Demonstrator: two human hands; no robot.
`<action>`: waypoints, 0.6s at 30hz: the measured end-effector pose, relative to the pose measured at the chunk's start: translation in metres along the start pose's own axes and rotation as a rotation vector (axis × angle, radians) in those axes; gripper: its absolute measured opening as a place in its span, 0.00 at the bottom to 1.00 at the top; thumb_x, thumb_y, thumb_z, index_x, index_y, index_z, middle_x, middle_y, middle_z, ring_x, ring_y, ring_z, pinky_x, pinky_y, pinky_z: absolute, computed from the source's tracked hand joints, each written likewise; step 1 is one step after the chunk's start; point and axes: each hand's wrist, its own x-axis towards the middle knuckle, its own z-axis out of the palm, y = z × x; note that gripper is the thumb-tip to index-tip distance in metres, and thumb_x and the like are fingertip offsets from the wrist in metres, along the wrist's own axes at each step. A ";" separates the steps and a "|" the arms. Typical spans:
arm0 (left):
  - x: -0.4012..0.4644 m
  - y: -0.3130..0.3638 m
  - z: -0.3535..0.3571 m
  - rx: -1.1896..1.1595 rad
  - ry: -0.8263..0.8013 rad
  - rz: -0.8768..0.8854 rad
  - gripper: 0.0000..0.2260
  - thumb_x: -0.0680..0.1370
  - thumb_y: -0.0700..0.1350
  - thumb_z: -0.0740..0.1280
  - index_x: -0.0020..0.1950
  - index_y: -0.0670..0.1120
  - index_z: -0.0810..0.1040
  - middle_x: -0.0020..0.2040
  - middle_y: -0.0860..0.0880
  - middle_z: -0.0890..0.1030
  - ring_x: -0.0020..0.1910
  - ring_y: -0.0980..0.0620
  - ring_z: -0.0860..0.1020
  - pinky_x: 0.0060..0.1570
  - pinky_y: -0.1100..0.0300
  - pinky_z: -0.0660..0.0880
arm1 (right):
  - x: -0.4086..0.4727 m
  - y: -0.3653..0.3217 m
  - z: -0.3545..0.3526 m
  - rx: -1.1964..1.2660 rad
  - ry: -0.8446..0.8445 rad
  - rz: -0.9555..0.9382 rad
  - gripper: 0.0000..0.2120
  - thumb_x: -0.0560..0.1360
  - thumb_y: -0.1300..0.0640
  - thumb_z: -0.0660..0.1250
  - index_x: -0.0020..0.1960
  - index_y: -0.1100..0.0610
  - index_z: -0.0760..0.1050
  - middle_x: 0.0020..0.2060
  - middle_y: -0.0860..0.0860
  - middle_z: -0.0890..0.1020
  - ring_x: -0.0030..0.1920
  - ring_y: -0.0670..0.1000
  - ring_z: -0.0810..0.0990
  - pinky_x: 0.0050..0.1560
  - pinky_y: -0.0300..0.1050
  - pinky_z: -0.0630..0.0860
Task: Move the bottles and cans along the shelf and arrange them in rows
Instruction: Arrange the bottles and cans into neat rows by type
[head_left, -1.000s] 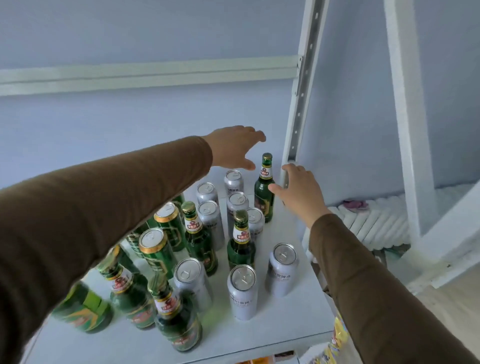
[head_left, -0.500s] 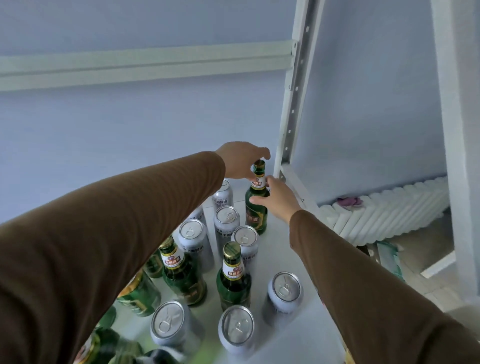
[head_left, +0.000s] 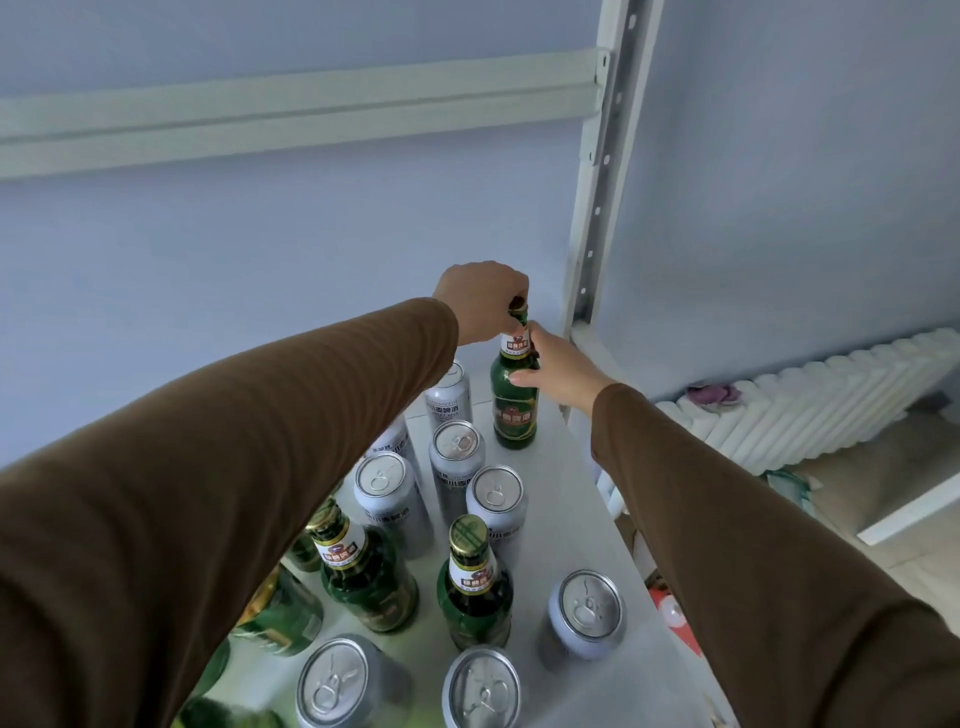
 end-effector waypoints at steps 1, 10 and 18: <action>0.002 0.000 0.000 0.004 0.005 -0.017 0.15 0.78 0.53 0.69 0.61 0.49 0.77 0.56 0.50 0.79 0.51 0.48 0.76 0.46 0.55 0.68 | 0.002 -0.001 -0.002 -0.024 0.001 -0.006 0.28 0.78 0.56 0.71 0.73 0.54 0.63 0.69 0.54 0.76 0.67 0.57 0.76 0.65 0.53 0.73; 0.010 0.001 -0.001 -0.022 -0.004 -0.100 0.17 0.76 0.55 0.70 0.59 0.47 0.78 0.54 0.49 0.80 0.52 0.47 0.78 0.44 0.55 0.68 | 0.008 -0.001 -0.002 -0.075 0.019 -0.008 0.26 0.80 0.57 0.68 0.73 0.51 0.61 0.70 0.54 0.76 0.67 0.58 0.76 0.66 0.59 0.74; -0.002 -0.006 0.002 -0.183 0.001 -0.141 0.25 0.76 0.54 0.71 0.71 0.50 0.71 0.60 0.51 0.79 0.59 0.49 0.76 0.49 0.55 0.68 | -0.001 -0.008 0.005 -0.028 0.067 0.020 0.33 0.80 0.57 0.67 0.80 0.50 0.54 0.72 0.53 0.74 0.68 0.58 0.76 0.68 0.56 0.74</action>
